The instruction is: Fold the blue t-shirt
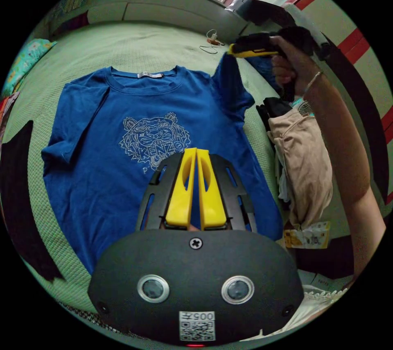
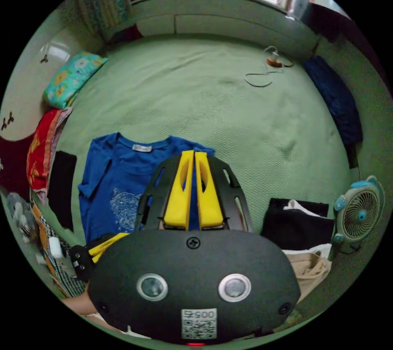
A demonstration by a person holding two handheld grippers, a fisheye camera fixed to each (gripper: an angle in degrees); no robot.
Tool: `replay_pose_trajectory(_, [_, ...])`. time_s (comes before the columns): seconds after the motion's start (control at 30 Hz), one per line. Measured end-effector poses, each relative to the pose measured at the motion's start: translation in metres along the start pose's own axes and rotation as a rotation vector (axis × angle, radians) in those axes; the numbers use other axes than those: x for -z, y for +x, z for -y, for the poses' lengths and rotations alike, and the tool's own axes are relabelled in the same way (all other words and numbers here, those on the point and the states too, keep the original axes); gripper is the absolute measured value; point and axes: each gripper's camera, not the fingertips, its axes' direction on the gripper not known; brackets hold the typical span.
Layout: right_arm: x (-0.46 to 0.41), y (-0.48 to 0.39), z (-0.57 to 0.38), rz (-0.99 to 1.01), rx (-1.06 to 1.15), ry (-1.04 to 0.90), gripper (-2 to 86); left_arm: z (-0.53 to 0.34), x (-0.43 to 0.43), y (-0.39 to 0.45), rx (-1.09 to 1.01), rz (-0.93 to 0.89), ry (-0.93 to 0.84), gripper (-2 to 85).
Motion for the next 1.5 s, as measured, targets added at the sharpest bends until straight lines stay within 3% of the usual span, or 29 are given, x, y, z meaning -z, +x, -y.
replay_pose_trajectory(0.2, [-0.066, -0.066, 0.01, -0.054, 0.149, -0.215, -1.5, 0.002, 0.008, -0.013, 0.02, -0.028, 0.017, -0.6])
replay_pose_trajectory(0.33, [-0.041, -0.057, 0.003, -0.015, 0.166, -0.143, -0.3, 0.002, 0.015, -0.023, 0.03, -0.026, 0.038, -0.6])
replay_pose_trajectory(0.47, [-0.009, -0.024, -0.013, 0.069, 0.17, -0.119, 7.4, 0.003, 0.017, -0.032, 0.057, -0.056, 0.045, -0.6])
replay_pose_trajectory(0.83, [-0.067, 0.06, -0.041, 0.14, -0.13, -0.217, 10.9, 0.003, 0.021, -0.038, 0.044, -0.044, 0.043, -0.7])
replay_pose_trajectory(1.03, [-0.087, 0.077, -0.051, 0.236, -0.222, -0.212, 2.2, 0.003, 0.021, -0.041, 0.048, -0.045, 0.036, -0.7])
replay_pose_trajectory(1.3, [-0.039, 0.015, -0.079, 0.249, 0.07, -0.043, -0.1, -0.003, 0.024, -0.039, 0.042, -0.029, 0.028, -0.7])
replay_pose_trajectory(1.5, [-0.058, -0.041, -0.105, 0.258, 0.299, -0.169, 7.5, -0.011, 0.029, -0.035, 0.032, -0.024, 0.027, -0.6])
